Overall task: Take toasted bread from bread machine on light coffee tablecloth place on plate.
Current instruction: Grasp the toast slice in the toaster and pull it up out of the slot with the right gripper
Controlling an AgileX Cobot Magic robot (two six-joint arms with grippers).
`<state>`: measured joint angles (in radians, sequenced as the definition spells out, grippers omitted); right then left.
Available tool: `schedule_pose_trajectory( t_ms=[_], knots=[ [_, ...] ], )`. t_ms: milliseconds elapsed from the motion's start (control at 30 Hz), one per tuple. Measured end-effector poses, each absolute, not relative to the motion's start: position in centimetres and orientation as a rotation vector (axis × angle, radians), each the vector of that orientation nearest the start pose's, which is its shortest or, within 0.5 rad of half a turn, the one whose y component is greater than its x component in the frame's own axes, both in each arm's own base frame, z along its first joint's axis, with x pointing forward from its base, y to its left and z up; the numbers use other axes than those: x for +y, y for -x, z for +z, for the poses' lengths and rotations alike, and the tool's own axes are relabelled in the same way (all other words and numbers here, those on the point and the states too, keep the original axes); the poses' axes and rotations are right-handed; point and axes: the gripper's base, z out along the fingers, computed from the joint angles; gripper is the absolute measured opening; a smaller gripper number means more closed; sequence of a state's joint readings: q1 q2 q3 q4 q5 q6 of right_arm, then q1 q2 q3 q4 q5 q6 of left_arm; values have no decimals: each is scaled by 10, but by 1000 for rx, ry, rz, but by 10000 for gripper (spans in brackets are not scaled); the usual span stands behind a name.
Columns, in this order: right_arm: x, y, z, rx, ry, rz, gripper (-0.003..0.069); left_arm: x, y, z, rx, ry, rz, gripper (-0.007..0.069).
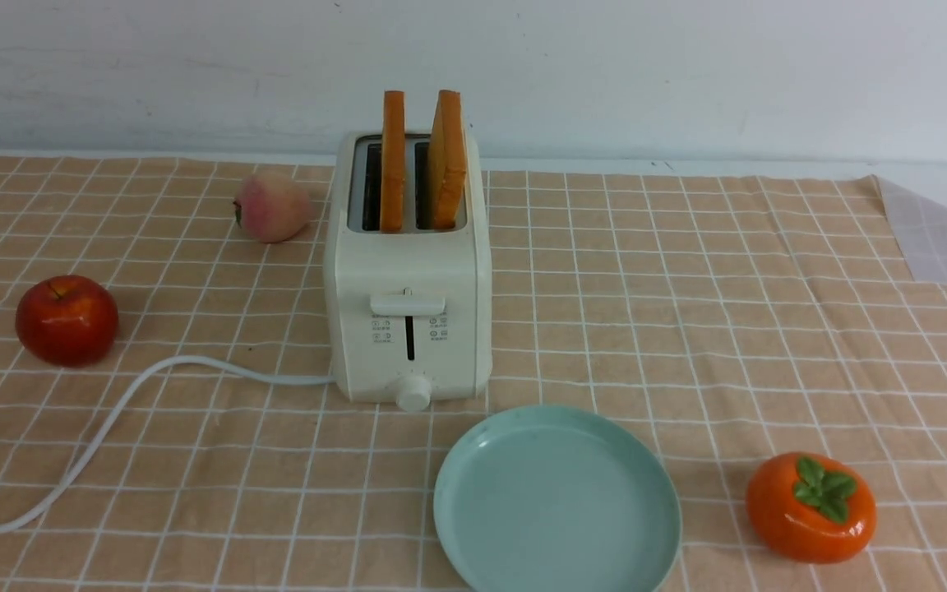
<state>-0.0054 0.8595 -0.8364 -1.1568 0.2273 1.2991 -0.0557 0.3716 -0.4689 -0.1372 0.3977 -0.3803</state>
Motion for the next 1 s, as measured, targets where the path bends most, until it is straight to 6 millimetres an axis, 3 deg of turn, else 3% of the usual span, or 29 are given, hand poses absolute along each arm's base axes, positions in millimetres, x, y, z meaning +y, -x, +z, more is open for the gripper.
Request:
schedule_pose_trajectory(
  t_ms=[233, 400, 533, 567, 633, 700, 800, 833, 900, 1000],
  knots=[
    [-16, -215, 371, 1696, -394, 84, 239, -10, -97, 305, 1870, 381, -425, 238],
    [-18, -244, 343, 1859, -173, -150, 239, -9, -105, 307, 1840, 367, -404, 238],
    [-28, -264, 306, 2067, -399, -192, 239, -9, -106, 307, 1847, 368, -402, 238],
    [-28, -269, 288, 2168, -500, -171, 239, -9, -106, 307, 1847, 368, -402, 238],
    [-24, -272, 276, 2245, -537, -145, 239, -9, -106, 307, 1847, 368, -402, 238],
    [-3, -278, 254, 2440, -503, -21, 239, -9, -106, 306, 1851, 369, -402, 238],
    [29, -288, 249, 2580, -260, 179, 239, -10, -110, 304, 1873, 374, -398, 238],
    [31, -288, 248, 2588, -279, 206, 239, -10, -111, 304, 1877, 375, -397, 238],
    [61, -298, 261, 2565, -56, 456, 239, -11, -116, 300, 1908, 397, -415, 238],
    [82, -306, 281, 2409, 62, 632, 239, -13, -121, 295, 1956, 440, -453, 238]
  ],
)
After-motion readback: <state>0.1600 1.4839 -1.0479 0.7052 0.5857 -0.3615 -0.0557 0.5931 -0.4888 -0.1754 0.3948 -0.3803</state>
